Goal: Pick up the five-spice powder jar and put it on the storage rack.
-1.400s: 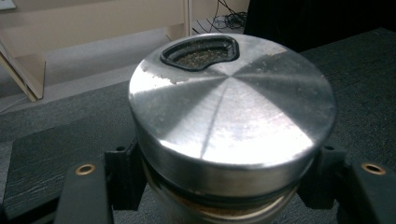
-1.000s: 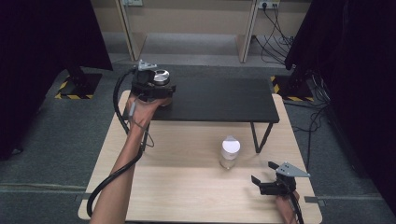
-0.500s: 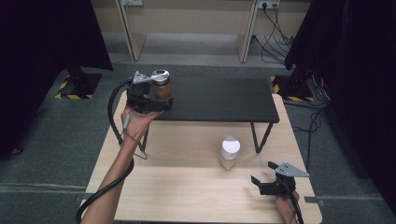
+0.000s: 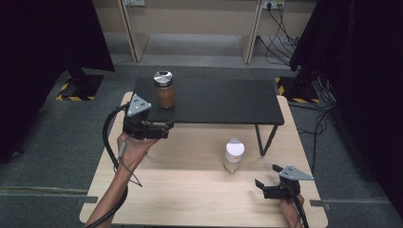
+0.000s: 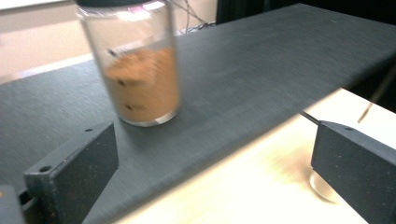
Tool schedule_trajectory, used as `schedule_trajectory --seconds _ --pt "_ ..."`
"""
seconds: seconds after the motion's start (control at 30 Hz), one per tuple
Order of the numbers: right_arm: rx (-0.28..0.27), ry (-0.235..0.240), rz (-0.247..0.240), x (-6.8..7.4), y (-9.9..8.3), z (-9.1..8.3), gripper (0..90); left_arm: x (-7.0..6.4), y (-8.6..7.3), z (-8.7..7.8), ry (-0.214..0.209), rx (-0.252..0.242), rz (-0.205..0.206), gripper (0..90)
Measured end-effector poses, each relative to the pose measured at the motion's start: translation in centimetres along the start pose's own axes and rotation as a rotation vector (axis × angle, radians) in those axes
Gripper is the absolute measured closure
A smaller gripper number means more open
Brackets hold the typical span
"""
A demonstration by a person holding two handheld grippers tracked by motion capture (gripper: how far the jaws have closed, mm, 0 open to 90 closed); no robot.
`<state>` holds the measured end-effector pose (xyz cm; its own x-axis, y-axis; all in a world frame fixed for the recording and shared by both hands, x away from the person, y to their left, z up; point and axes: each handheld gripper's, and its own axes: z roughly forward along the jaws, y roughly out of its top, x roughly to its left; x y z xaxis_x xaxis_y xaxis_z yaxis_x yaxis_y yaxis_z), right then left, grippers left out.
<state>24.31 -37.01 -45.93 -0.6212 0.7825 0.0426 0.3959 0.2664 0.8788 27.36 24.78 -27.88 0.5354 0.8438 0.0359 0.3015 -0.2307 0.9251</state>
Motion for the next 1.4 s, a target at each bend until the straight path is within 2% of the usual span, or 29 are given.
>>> schedule_trajectory --seconds 0.03,0.1,0.3,0.43,0.57,0.77,0.9,0.97,1.23,1.4 --pt "-0.001 0.001 0.001 0.0 0.0 0.0 2.0 -0.3 -0.7 -0.3 -0.003 -0.013 0.011 0.0" --pt "-0.002 0.000 0.001 0.0 0.0 0.0 2.0 -0.4 -2.1 -0.8 -0.034 -0.034 -0.004 0.0" --pt "-0.001 -0.001 -0.001 0.0 0.0 0.0 2.0 -1.2 -5.1 -1.1 -0.088 -0.045 -0.007 0.0" --pt "-0.002 0.000 -0.002 0.0 0.0 0.0 2.0 -2.0 -7.2 -0.6 -0.104 -0.064 -0.002 0.4" --pt "-0.001 0.003 -0.006 0.0 0.0 0.0 2.0 -2.5 -8.5 0.1 -0.124 -0.061 0.012 0.4" --pt "0.000 0.005 -0.009 0.0 0.0 0.0 2.0 -3.1 -10.8 1.0 -0.142 -0.044 -0.015 0.1" --pt "-0.001 0.006 -0.009 0.0 0.0 0.0 2.0 -3.1 -12.5 1.4 -0.155 -0.039 -0.021 0.1" --pt "0.000 0.006 -0.010 0.0 0.0 0.0 2.0 -2.5 -13.6 1.8 -0.192 -0.044 -0.050 0.1" --pt "0.005 0.002 -0.013 0.1 0.1 0.1 2.0 -2.0 -16.8 2.8 -0.235 -0.040 -0.040 0.1" --pt "0.007 0.000 -0.014 0.2 0.1 0.1 2.0 -2.0 -18.3 3.3 -0.222 -0.005 -0.039 0.0"
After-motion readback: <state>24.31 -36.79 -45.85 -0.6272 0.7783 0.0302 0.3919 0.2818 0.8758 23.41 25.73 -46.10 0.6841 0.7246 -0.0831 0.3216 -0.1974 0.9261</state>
